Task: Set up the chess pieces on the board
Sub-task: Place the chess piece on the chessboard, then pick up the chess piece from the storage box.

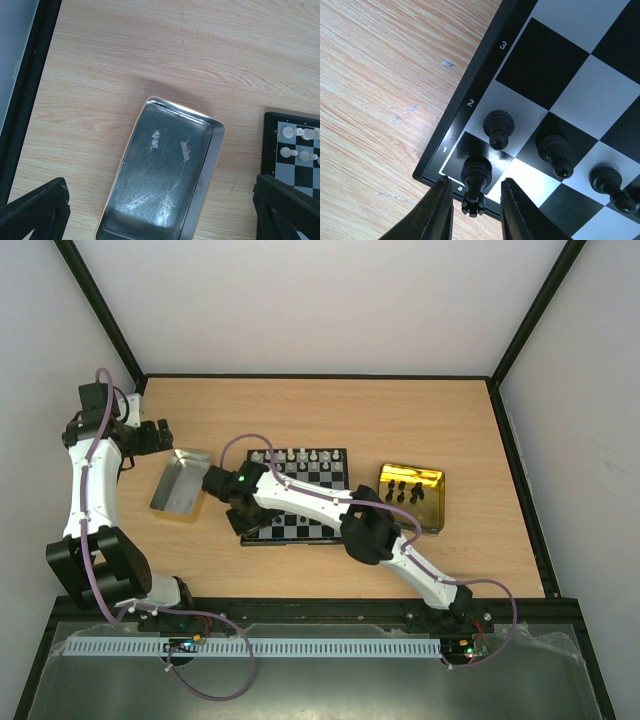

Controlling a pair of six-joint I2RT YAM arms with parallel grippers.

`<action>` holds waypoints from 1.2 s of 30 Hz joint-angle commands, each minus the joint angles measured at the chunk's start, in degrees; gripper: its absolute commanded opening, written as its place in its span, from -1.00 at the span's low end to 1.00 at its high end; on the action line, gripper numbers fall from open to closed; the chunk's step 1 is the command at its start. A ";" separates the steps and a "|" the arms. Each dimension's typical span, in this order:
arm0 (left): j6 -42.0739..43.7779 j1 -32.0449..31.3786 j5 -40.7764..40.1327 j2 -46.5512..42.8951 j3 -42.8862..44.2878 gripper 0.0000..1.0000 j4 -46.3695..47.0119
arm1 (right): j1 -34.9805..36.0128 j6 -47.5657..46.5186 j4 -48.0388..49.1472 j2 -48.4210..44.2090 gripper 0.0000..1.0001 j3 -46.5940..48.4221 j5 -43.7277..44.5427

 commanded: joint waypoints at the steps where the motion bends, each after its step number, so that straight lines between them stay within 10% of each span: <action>1: 0.25 0.39 0.94 -0.61 -0.08 0.99 -0.26 | -0.19 -0.14 -2.90 -4.54 -0.49 2.10 1.97; 13: 0.54 0.34 1.02 0.17 0.56 0.99 -0.52 | -6.98 1.66 -5.57 -17.91 -0.66 -3.53 6.29; 23: 1.79 -2.47 0.26 2.02 0.91 0.99 -0.01 | -34.86 5.16 5.60 -46.75 -0.70 -43.99 8.44; 36: 3.70 -8.76 -2.50 5.61 4.41 0.99 -1.87 | -48.88 7.48 15.39 -52.35 -0.60 -64.67 8.21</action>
